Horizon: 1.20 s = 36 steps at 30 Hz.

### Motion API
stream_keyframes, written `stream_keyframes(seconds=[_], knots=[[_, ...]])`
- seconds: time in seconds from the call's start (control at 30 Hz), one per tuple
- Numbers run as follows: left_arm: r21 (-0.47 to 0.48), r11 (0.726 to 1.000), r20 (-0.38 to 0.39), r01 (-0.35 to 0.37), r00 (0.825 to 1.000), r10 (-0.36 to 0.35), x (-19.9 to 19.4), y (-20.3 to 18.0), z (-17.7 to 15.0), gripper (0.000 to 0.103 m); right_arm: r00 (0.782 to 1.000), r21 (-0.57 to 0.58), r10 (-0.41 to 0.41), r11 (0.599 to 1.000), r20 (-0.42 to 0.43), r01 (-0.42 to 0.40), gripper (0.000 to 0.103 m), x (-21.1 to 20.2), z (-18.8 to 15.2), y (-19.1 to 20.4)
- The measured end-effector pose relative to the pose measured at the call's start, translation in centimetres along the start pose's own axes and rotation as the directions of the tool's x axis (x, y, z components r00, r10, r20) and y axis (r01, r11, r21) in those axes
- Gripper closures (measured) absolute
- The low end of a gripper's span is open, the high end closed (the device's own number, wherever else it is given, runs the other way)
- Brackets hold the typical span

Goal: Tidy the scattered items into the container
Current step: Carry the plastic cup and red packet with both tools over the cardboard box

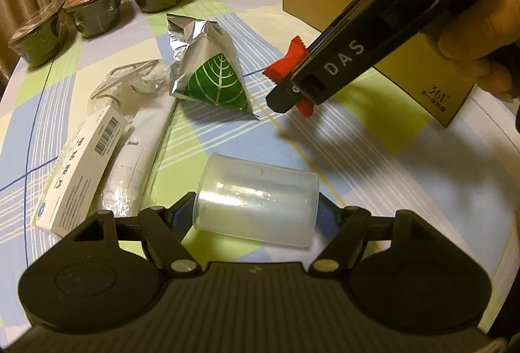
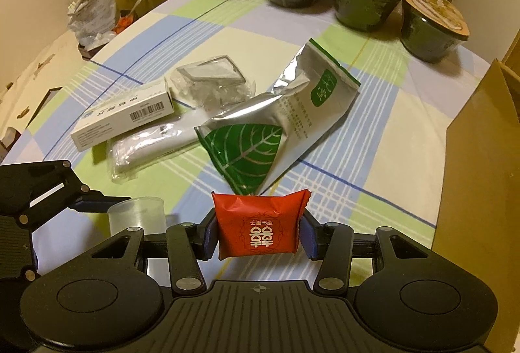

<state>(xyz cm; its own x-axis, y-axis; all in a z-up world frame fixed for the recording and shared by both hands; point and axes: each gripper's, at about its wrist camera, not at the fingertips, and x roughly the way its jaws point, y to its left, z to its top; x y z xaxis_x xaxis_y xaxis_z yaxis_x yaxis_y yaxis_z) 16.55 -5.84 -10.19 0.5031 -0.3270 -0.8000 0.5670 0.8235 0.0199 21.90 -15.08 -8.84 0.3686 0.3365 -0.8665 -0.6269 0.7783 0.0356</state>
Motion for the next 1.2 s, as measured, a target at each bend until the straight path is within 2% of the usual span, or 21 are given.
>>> stream_keyframes(seconds=[0.63, 0.87, 1.2], knots=[[-0.044, 0.999, 0.000, -0.023, 1.000, 0.023, -2.0, -1.3, 0.0, 0.032, 1.000, 0.011, -0.008, 1.000, 0.010, 0.008, 0.051, -3.1, -1.4, 0.8], [-0.063, 0.998, 0.005, -0.025, 1.000, 0.025, -3.5, -2.7, 0.5, 0.032, 0.999, 0.027, -0.015, 1.000, 0.045, 0.014, 0.051, -5.7, -1.6, 0.6], [-0.120, 0.992, 0.046, -0.048, 0.997, 0.054, -7.3, -5.0, 3.0, 0.032, 0.992, 0.100, -0.053, 0.994, 0.117, 0.042, 0.051, -11.2, -3.0, -1.3]])
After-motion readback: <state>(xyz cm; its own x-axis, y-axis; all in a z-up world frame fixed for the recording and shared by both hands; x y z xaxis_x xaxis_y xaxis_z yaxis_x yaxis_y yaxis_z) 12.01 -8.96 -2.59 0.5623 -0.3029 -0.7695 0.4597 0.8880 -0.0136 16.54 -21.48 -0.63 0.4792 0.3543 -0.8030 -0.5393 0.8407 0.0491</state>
